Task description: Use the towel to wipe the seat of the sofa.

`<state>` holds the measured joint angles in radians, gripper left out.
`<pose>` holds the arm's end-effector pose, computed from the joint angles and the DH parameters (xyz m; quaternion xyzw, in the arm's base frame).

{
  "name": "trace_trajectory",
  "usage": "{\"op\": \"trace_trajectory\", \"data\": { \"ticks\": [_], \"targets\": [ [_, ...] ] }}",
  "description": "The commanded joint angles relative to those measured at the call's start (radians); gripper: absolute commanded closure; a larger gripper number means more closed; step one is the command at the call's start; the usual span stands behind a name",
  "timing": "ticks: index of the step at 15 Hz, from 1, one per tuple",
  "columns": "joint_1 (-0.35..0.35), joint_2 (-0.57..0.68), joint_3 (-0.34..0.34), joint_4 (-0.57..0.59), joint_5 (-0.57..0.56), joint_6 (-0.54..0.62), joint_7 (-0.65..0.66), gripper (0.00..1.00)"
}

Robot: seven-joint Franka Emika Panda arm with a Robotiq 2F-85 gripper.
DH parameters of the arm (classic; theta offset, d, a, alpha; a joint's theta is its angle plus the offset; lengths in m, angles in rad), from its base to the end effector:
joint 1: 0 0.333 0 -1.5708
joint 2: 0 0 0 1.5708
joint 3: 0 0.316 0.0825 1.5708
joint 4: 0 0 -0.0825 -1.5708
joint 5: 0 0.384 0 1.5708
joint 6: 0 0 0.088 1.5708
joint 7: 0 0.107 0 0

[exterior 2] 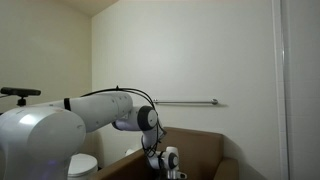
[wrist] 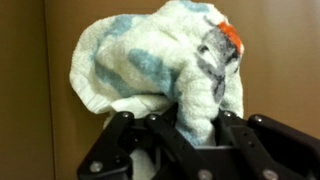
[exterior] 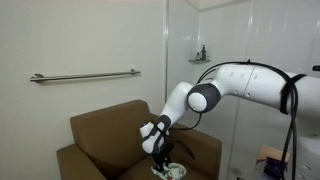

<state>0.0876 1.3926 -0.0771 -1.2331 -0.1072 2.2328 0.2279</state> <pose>0.6286 0.0090 -0.1161 0.9770 -0.0422 -0.1830 0.1008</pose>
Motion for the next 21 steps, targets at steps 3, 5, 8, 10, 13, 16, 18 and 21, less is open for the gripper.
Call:
{"op": "trace_trajectory", "data": {
  "ticks": [3, 5, 8, 10, 13, 16, 18, 21],
  "targets": [
    [0.022, -0.173, 0.032, -0.327, 0.033, 0.007, 0.076, 0.93],
    [0.013, -0.207, 0.05, -0.422, 0.059, 0.029, 0.101, 0.93],
    [0.017, -0.232, 0.035, -0.507, 0.113, 0.072, 0.098, 0.93],
    [0.025, -0.236, 0.005, -0.526, 0.118, 0.15, 0.103, 0.93],
    [0.038, -0.244, -0.035, -0.521, 0.105, 0.261, 0.101, 0.93],
    [0.049, -0.253, -0.058, -0.509, 0.099, 0.366, 0.096, 0.94],
    [0.057, -0.265, -0.059, -0.505, 0.09, 0.441, 0.071, 0.52],
    [0.08, -0.285, -0.06, -0.518, 0.081, 0.53, 0.051, 0.4]
  ]
}}
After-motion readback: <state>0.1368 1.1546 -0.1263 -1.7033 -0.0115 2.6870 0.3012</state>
